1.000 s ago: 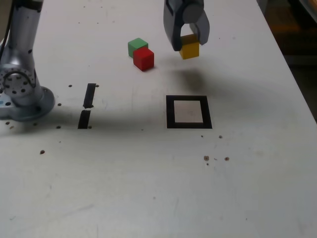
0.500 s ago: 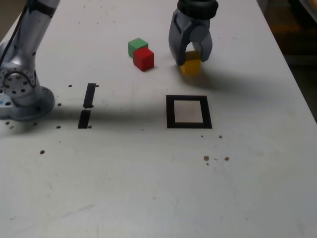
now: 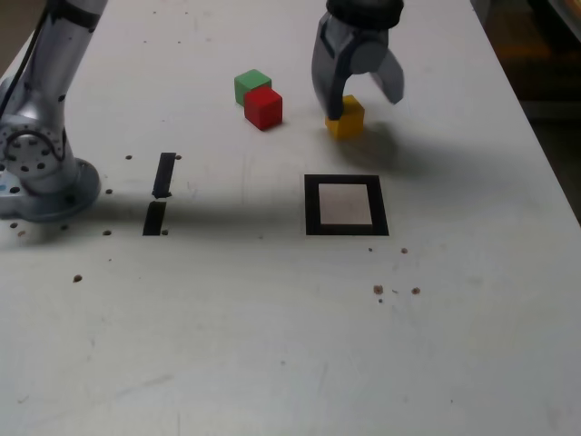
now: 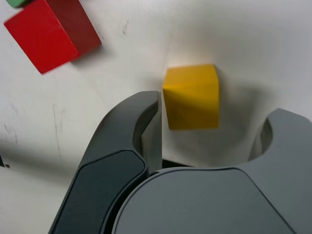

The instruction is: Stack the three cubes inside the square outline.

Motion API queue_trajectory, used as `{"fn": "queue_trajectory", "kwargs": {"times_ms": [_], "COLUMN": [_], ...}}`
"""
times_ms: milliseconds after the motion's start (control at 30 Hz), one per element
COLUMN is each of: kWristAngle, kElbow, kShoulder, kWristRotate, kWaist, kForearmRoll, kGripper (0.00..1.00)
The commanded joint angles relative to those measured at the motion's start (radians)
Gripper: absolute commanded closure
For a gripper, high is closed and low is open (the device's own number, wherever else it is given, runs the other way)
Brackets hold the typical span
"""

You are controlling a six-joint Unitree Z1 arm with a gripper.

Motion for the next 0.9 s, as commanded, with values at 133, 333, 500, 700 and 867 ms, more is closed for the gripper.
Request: {"fn": "queue_trajectory", "kwargs": {"times_ms": [133,333,500,700,867], "kWristAngle": [0.014,0.016,0.018,0.024,0.023], "kElbow": [0.013,0.164,0.298,0.393,0.453], "kShoulder": [-0.114,-0.234,-0.293,-0.303,-0.280], "kWristRotate": [-0.052,-0.200,-0.266,-0.268,-0.259], "kWaist": [-0.010,-0.002,0.038,0.089,0.133], "kForearmRoll": [0.091,0.111,0.060,-0.028,-0.091], "kGripper": [0.00,0.01,0.01,0.02,0.02]}}
